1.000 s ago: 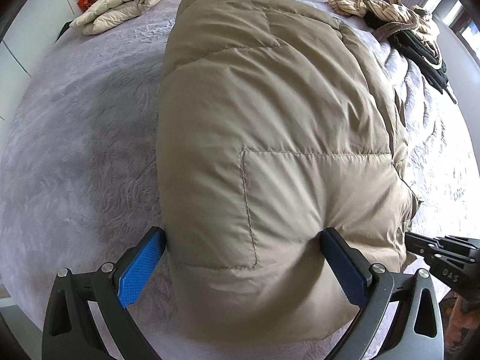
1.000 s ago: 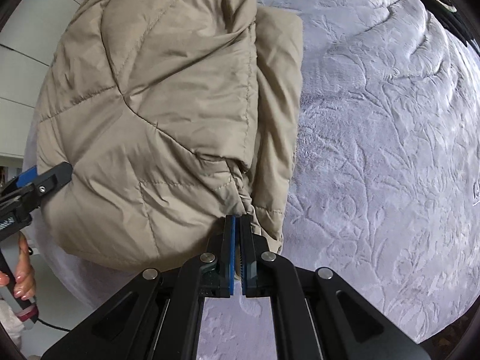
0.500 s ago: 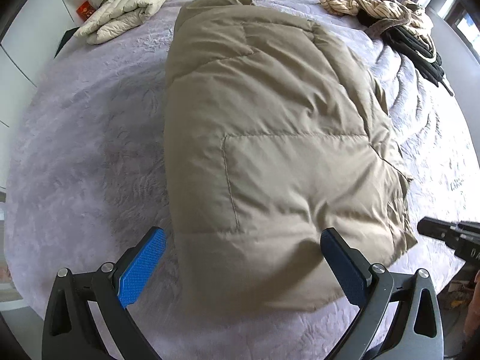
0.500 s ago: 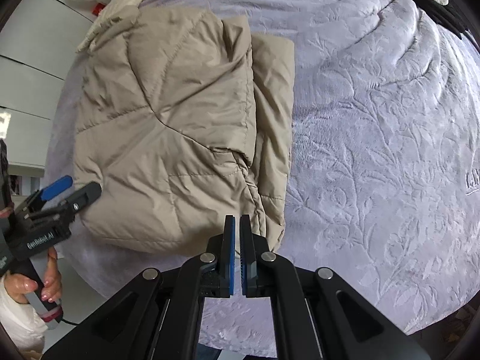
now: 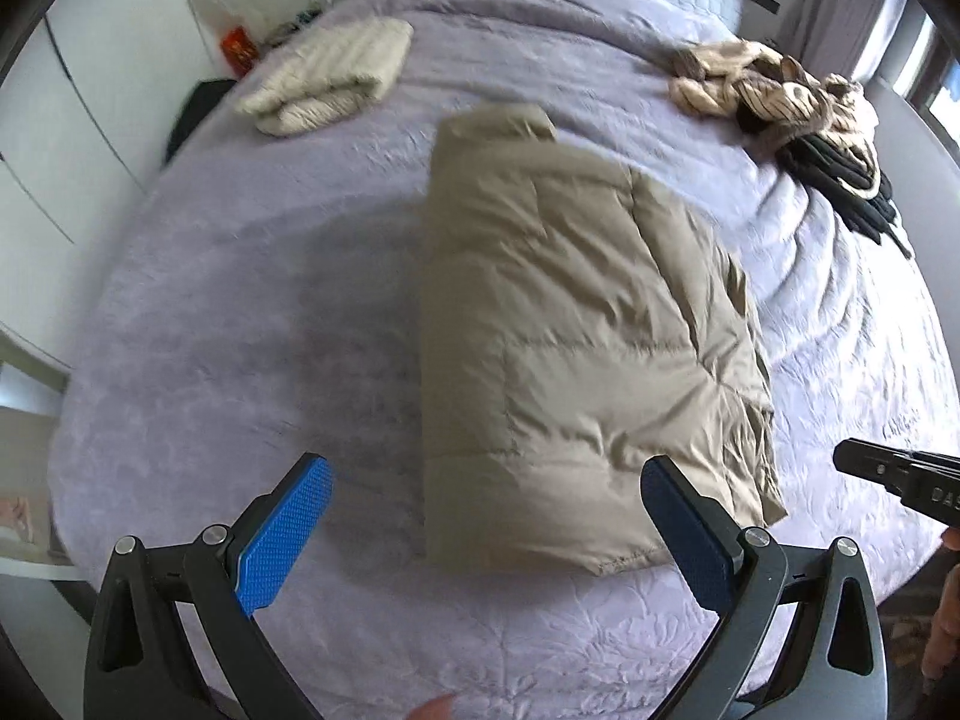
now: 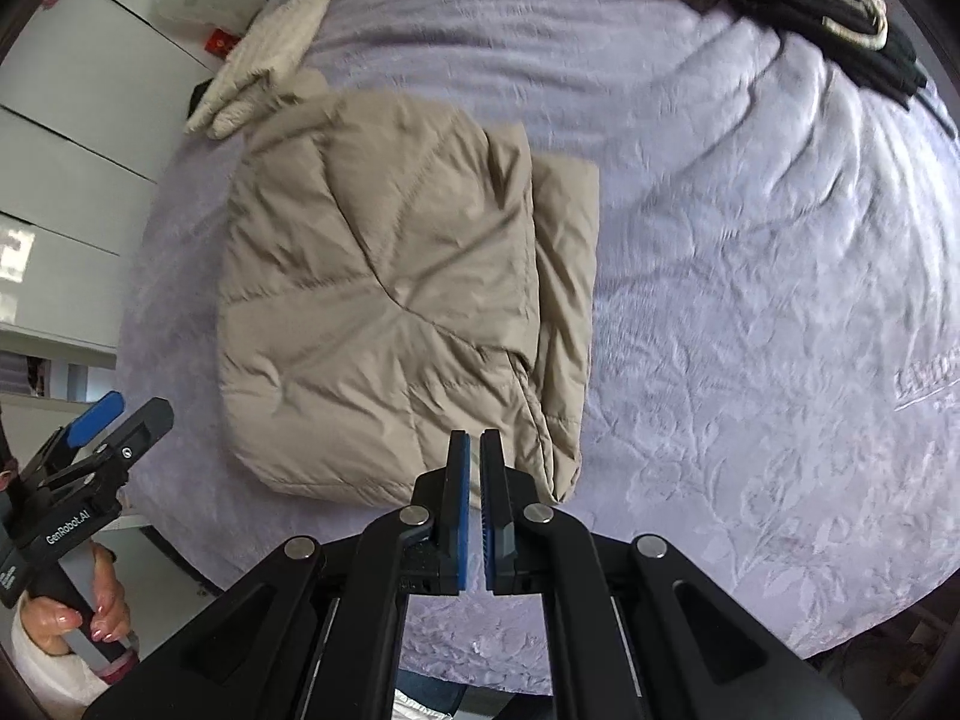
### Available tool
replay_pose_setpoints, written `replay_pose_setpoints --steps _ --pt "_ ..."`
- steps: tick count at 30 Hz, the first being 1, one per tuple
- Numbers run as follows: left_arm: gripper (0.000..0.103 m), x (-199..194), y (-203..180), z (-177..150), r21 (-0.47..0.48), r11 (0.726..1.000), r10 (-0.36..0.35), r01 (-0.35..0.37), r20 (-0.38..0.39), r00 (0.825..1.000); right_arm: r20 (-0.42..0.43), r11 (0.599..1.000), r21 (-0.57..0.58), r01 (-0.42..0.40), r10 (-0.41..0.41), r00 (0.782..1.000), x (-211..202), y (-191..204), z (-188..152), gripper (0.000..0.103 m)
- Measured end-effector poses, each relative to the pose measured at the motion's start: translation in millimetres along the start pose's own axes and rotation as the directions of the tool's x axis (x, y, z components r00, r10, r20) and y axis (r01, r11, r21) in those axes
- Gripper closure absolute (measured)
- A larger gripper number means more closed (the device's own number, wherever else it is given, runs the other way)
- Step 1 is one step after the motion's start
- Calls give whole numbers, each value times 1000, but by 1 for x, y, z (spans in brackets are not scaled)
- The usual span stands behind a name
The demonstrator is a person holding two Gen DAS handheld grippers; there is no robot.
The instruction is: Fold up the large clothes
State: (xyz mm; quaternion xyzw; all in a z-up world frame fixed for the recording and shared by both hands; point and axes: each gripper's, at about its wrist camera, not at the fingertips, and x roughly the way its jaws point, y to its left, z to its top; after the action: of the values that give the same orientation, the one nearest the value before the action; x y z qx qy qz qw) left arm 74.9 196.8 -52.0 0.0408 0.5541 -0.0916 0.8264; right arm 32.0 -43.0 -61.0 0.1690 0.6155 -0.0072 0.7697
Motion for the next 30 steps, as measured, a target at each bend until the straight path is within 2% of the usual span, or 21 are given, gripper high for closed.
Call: replay_pose_setpoints --steps 1,2,3,6,8,10,12,16,18,23,30 --pt "0 -7 1 2 -9 1000 -10 10 4 1000 13 1000 -2 2 -2 1000 -5 2 0 34" --pt "0 -10 3 4 -17 1000 -17 17 8 1000 31 1000 -5 4 -4 1000 -11 6 1 21" --pt "0 -17 3 5 -27 999 -20 21 19 1000 56 1000 -15 4 -3 998 -19 9 1 16" --pt "0 -35 0 10 -14 999 30 -29 59 998 99 999 -36 23 -19 995 -38 20 2 16" --pt "0 -47 -3 12 -12 999 51 -50 83 995 115 999 -34 26 -22 993 -45 22 5 11" --pt "0 -57 -3 15 -26 999 26 -23 101 995 147 999 -34 41 -35 988 -55 25 4 0" --pt "0 -64 -3 16 -33 999 10 -6 103 995 179 998 -39 57 -49 983 -62 29 4 0" --pt "0 -76 -9 16 -18 998 68 -67 111 991 243 996 -23 91 -83 966 -76 33 2 0" --pt "0 -81 -10 14 -24 997 72 -70 112 991 267 993 -10 115 -108 958 -81 34 0 0" --pt "0 -92 -10 10 -27 992 126 -123 126 984 288 986 -10 165 -155 945 -94 39 -2 0" --pt "0 -99 -4 10 -52 991 128 -122 140 982 299 984 7 179 -173 938 -101 40 -2 0"
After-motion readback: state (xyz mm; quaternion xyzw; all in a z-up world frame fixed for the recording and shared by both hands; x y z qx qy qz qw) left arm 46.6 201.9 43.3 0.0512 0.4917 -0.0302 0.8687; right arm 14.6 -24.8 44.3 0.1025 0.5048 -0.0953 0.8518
